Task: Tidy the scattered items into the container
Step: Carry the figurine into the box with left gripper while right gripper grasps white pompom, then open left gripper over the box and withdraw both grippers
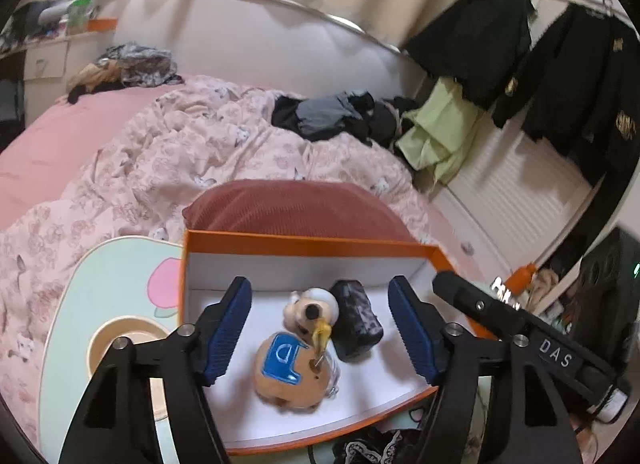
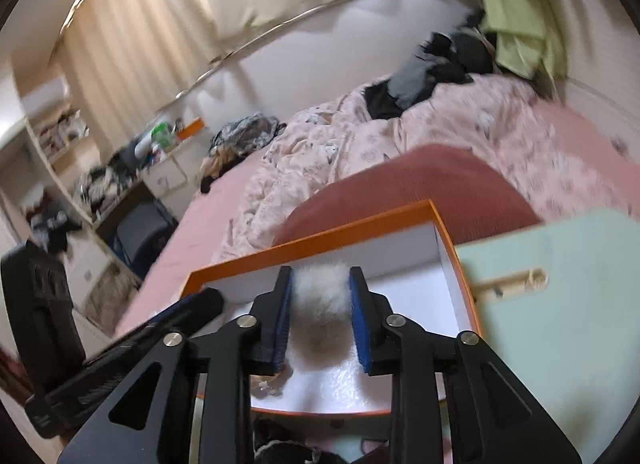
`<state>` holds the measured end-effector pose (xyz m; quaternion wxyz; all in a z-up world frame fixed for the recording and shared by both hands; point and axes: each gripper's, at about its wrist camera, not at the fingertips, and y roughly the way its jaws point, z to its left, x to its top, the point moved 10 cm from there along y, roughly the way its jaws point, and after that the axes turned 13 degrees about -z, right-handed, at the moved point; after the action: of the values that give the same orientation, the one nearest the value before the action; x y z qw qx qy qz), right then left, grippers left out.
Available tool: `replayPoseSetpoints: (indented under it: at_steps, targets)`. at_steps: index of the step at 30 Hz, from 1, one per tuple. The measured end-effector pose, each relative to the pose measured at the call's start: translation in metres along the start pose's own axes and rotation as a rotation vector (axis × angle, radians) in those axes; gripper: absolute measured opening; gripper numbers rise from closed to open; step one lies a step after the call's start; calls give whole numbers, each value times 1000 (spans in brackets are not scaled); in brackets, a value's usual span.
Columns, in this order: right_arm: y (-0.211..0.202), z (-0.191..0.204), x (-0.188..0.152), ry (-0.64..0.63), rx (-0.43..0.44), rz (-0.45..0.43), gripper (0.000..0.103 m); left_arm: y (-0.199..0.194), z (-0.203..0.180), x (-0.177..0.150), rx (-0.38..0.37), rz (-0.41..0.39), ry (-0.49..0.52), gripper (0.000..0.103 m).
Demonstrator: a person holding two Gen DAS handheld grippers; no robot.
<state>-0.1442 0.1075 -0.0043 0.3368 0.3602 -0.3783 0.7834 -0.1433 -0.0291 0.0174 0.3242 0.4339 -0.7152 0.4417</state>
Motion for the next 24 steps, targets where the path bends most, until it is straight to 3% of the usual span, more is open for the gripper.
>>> replayPoseSetpoints:
  at_steps: [4,7,15,20,24]
  targets:
    - [-17,-3,6,61,36,-63,60,-5,3,2,-18,-3,-34,74]
    - [-37,-6,17,65,14,-125,73,-10,1,-1,-25,12,-26,75]
    - [-96,-24,16,14,-50,-196,73,-48,-9,-22,-51,61,163,77]
    - [-94,-21,-21,-23,-63,-92,73,-52,-10,-32,-40,131,232,77]
    - [-78,-26,-48,5,-64,14,73,-60,-23,-38,-96,155,254,77]
